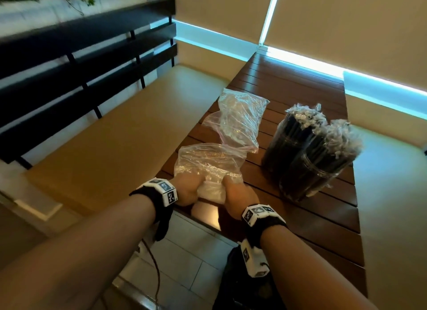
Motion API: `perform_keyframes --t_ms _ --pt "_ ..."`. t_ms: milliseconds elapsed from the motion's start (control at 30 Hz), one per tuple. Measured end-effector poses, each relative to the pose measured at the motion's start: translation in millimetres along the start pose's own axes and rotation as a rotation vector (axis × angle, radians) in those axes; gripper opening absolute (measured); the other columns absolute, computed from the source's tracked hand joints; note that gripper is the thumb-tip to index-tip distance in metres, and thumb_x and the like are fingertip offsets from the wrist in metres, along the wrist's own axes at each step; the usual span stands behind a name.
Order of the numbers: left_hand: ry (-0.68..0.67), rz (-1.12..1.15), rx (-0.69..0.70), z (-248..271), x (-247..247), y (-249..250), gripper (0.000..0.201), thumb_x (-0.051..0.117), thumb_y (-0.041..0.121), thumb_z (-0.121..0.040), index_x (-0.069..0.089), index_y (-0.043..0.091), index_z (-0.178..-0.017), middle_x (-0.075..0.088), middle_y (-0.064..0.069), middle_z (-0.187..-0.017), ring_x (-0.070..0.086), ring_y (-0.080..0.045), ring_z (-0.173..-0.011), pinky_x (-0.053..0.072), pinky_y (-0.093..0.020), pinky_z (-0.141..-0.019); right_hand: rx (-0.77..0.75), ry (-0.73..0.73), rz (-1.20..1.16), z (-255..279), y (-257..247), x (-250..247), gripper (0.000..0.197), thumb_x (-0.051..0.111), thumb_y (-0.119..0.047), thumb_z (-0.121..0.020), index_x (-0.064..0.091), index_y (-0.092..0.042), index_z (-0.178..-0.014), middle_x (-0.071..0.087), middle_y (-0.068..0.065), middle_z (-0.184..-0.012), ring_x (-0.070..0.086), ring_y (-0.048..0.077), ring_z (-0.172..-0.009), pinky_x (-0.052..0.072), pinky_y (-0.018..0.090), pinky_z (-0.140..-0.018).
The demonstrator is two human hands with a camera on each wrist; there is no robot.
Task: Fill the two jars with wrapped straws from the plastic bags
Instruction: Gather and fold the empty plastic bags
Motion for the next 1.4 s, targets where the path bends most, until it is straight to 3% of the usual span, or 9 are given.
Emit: perform_keyframes --t_ms 167,367,533,667,800,933,1133,1267,1400 --pt "0.114 -0.101 -0.023 -13 6 -7 0.037 0.056 0.021 -0.086 0.047 0.015 -0.122 0.048 -0.012 -0.124 0.057 -0.034 -0.106 0.048 -0.043 -0.091 0.074 0.113 -0.077 -8 1 0 0.022 0.042 -0.017 -0.099 0.038 -0.017 -0.121 0.047 0.013 -0.127 0.061 0.039 -0.093 0.034 0.037 -0.064" --pt "0.271 -0.685 0.424 3 2 18 0.032 0.064 0.039 -0.075 0.064 0.02 -0.101 0.061 -0.004 -0.108 0.057 -0.025 -0.097 0.045 -0.042 -0.087 0.2 0.085 -0.045 -17 9 3 0.024 0.043 -0.019 -0.1 0.053 -0.01 -0.12 0.036 0.013 -0.147 0.059 0.035 -0.105 0.045 0.037 -0.08" --pt "0.003 -0.562 0.271 -10 8 -25 0.063 0.069 0.027 -0.075 0.043 0.018 -0.131 0.044 -0.006 -0.135 0.043 -0.027 -0.125 0.032 -0.042 -0.11 -0.134 0.057 0.277 -13 -17 3 0.072 0.042 -0.078 -0.074 0.068 -0.017 -0.103 0.055 0.006 -0.117 0.049 0.029 -0.11 0.038 0.048 -0.093" --pt "0.106 -0.436 0.195 -17 -13 -26 0.044 0.046 0.03 -0.07 0.059 0.024 -0.112 0.061 0.003 -0.116 0.047 -0.023 -0.12 0.012 -0.051 -0.115 -0.197 0.089 0.281 -15 -24 -5 0.027 0.058 -0.037 -0.08 0.065 -0.018 -0.097 0.063 0.003 -0.105 0.057 0.027 -0.106 0.035 0.045 -0.096" --pt "0.13 -0.157 0.168 -26 -27 -30 0.04 0.04 0.034 -0.077 0.064 0.025 -0.107 0.067 -0.001 -0.114 0.06 -0.024 -0.11 0.042 -0.042 -0.099 -0.061 0.053 -0.016 -24 -16 -21 0.018 0.046 -0.025 -0.091 0.056 -0.017 -0.104 0.066 0.008 -0.11 0.062 0.031 -0.098 0.04 0.038 -0.083" --pt "0.217 -0.069 0.07 -30 -37 -37 0.038 0.059 0.019 -0.084 0.051 0.014 -0.12 0.042 -0.008 -0.123 0.057 -0.032 -0.1 0.05 -0.042 -0.085 0.052 0.043 -0.217 -40 -1 -16 0.017 0.042 -0.026 -0.099 0.042 -0.015 -0.112 0.066 0.013 -0.101 0.059 0.036 -0.079 0.037 0.034 -0.065" --pt "0.276 -0.52 0.275 -23 -32 -32 0.038 0.057 0.033 -0.075 0.061 0.022 -0.112 0.059 -0.003 -0.122 0.054 -0.029 -0.119 0.039 -0.046 -0.102 0.26 0.118 -0.101 -50 16 3 0.043 0.048 -0.03 -0.095 0.037 -0.028 -0.136 0.038 0.008 -0.134 0.048 0.034 -0.115 0.044 0.04 -0.082" --pt "0.064 -0.49 0.213 -26 -22 -32 0.064 0.058 0.022 -0.087 0.035 0.007 -0.144 0.033 -0.012 -0.151 0.028 -0.031 -0.143 0.031 -0.044 -0.115 0.229 0.184 0.028 -43 9 8 0.042 0.031 -0.054 -0.098 0.048 -0.027 -0.125 0.047 0.002 -0.127 0.046 0.025 -0.112 0.038 0.04 -0.087" --pt "0.125 -0.22 0.138 -36 -24 -34 0.053 0.054 0.008 -0.086 0.045 0.013 -0.139 0.046 -0.007 -0.144 0.046 -0.026 -0.132 0.043 -0.038 -0.105 0.29 0.103 -0.178 -39 9 21 0.06 0.029 -0.072 -0.091 0.056 -0.022 -0.114 0.063 0.001 -0.111 0.06 0.022 -0.097 0.041 0.033 -0.074"
Point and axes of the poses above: each hand's wrist, its own z-axis away from the middle knuckle, its own x-axis out of the palm, y = z × x, the point moved 7 cm from there along -z, towards the middle knuckle
